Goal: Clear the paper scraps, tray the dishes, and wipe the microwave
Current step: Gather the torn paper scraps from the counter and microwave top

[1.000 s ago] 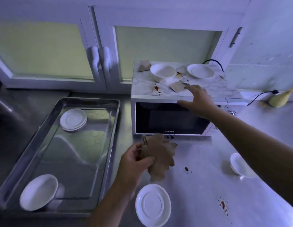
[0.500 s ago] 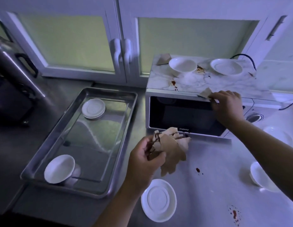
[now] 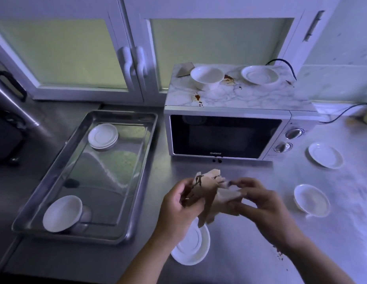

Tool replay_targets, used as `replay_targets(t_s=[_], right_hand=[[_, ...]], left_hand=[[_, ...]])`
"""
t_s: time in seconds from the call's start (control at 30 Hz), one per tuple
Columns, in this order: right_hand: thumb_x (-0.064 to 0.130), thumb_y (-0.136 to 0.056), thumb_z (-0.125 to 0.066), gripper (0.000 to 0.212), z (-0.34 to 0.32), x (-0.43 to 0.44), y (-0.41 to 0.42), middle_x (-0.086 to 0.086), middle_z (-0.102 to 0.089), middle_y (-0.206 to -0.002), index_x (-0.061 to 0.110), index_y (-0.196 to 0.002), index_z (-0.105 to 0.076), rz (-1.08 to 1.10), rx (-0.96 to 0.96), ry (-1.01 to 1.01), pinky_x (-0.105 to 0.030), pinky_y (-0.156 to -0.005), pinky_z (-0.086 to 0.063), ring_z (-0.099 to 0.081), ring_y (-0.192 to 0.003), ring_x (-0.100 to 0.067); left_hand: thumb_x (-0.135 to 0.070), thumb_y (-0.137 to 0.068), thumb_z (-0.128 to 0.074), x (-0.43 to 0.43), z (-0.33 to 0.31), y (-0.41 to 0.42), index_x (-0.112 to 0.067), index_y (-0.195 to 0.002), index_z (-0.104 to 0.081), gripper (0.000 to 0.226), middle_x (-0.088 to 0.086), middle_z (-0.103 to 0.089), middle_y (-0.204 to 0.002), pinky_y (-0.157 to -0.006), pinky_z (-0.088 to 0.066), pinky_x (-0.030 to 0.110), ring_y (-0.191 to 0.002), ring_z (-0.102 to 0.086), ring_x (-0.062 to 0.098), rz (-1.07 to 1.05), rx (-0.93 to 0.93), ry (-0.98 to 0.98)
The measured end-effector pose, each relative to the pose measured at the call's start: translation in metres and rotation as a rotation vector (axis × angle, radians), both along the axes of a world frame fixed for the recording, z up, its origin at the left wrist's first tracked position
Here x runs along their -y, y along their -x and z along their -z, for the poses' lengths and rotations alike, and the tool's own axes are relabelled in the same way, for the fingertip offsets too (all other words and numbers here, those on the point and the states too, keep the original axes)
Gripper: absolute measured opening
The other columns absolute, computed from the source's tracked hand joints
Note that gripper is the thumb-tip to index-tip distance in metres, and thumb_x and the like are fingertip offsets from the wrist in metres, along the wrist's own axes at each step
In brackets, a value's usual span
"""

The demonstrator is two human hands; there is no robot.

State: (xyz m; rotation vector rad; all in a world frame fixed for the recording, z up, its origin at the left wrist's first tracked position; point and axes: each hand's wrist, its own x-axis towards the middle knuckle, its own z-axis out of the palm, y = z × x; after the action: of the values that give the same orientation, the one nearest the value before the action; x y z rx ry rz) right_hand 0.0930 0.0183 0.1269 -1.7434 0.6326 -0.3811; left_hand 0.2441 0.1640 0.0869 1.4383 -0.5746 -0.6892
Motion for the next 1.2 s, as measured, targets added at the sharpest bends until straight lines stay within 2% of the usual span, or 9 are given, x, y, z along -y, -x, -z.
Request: replay_targets(t_s=[0.13, 0.27, 0.47, 0.57, 0.7, 0.83, 0.9, 1.0, 1.2], right_hand=[[0.036, -0.067, -0.079, 0.020, 0.009, 0.000, 0.005, 0.015, -0.051, -0.139, 0.034, -0.086, -0.082, 0.069, 0.086, 0.046, -0.041, -0.098, -0.048, -0.050, -0.130, -0.004], [0.015, -0.076, -0.079, 0.013, 0.017, 0.002, 0.010, 0.000, -0.068, -0.117, 0.023, -0.085, -0.081, 0.054, 0.185, 0.075, -0.054, -0.094, -0.053, -0.049, -0.133, -0.014], [0.000, -0.074, -0.080, 0.038, 0.030, 0.004, 0.017, -0.002, -0.062, -0.105, 0.029, -0.095, -0.067, 0.055, 0.335, -0.067, -0.050, -0.076, -0.059, -0.068, -0.087, -0.027], [0.005, -0.071, -0.082, 0.051, 0.036, 0.009, 0.019, -0.003, -0.066, -0.101, 0.031, -0.107, -0.057, 0.035, 0.355, -0.178, -0.048, -0.077, -0.059, -0.066, -0.086, -0.027], [0.020, -0.073, -0.081, 0.049, 0.046, 0.017, 0.021, -0.003, -0.071, -0.103, 0.028, -0.117, -0.061, -0.056, 0.321, -0.106, -0.033, -0.075, -0.057, -0.066, -0.085, -0.017], [0.019, -0.074, -0.080, 0.036, 0.054, 0.022, 0.018, -0.007, -0.071, -0.088, 0.016, -0.110, -0.071, -0.160, 0.286, -0.239, -0.042, -0.062, -0.051, -0.058, -0.072, -0.033], [0.012, -0.075, -0.078, 0.030, 0.056, 0.023, 0.013, -0.019, -0.063, -0.079, 0.007, -0.104, -0.072, -0.230, 0.314, -0.433, -0.037, -0.053, -0.042, -0.050, -0.063, -0.030], [0.003, -0.074, -0.076, 0.024, 0.052, 0.025, 0.004, -0.032, -0.057, -0.085, 0.001, -0.098, -0.073, -0.284, 0.297, -0.494, -0.034, -0.053, -0.041, -0.052, -0.063, -0.026], [-0.007, -0.080, -0.068, 0.031, 0.039, 0.025, -0.021, -0.006, -0.068, -0.084, 0.005, -0.108, -0.073, -0.415, 0.232, -0.498, -0.021, -0.058, -0.047, -0.059, -0.067, -0.011]], left_hand=[[-0.020, -0.079, -0.077, 0.003, -0.007, 0.010, -0.027, -0.112, -0.069, 0.035, 0.002, -0.075, -0.105, -0.078, -0.056, 0.030, -0.097, -0.072, 0.020, 0.101, 0.004, 0.009], [-0.016, -0.076, -0.075, 0.006, -0.016, 0.018, -0.027, -0.112, -0.070, 0.038, 0.004, -0.075, -0.107, -0.082, -0.054, 0.028, -0.099, -0.071, 0.019, 0.126, -0.012, 0.035], [-0.012, -0.078, -0.073, 0.004, -0.030, 0.030, -0.032, -0.115, -0.070, 0.041, 0.004, -0.075, -0.104, -0.083, -0.054, 0.026, -0.097, -0.070, 0.016, 0.162, -0.001, -0.008], [-0.014, -0.081, -0.072, 0.002, -0.036, 0.037, -0.029, -0.118, -0.068, 0.040, 0.003, -0.074, -0.107, -0.086, -0.053, 0.028, -0.100, -0.070, 0.017, 0.212, 0.030, -0.040], [-0.016, -0.079, -0.075, 0.004, -0.034, 0.048, -0.032, -0.115, -0.066, 0.041, 0.001, -0.074, -0.107, -0.089, -0.054, 0.029, -0.100, -0.070, 0.019, 0.166, 0.097, -0.123], [-0.019, -0.077, -0.075, 0.007, -0.027, 0.054, -0.036, -0.108, -0.068, 0.036, -0.002, -0.075, -0.104, -0.087, -0.056, 0.029, -0.099, -0.071, 0.017, 0.045, 0.125, -0.184], [-0.020, -0.076, -0.076, 0.006, -0.025, 0.054, -0.035, -0.106, -0.069, 0.035, -0.001, -0.075, -0.104, -0.088, -0.057, 0.032, -0.099, -0.071, 0.019, 0.024, 0.118, -0.188], [-0.014, -0.075, -0.076, 0.001, -0.023, 0.051, -0.034, -0.107, -0.069, 0.038, 0.000, -0.075, -0.103, -0.085, -0.057, 0.030, -0.098, -0.072, 0.019, 0.002, 0.098, -0.185], [-0.015, -0.071, -0.079, -0.006, -0.019, 0.024, -0.033, -0.098, -0.067, 0.035, -0.004, -0.074, -0.095, -0.076, -0.054, 0.021, -0.088, -0.071, 0.012, -0.020, 0.088, -0.154]])
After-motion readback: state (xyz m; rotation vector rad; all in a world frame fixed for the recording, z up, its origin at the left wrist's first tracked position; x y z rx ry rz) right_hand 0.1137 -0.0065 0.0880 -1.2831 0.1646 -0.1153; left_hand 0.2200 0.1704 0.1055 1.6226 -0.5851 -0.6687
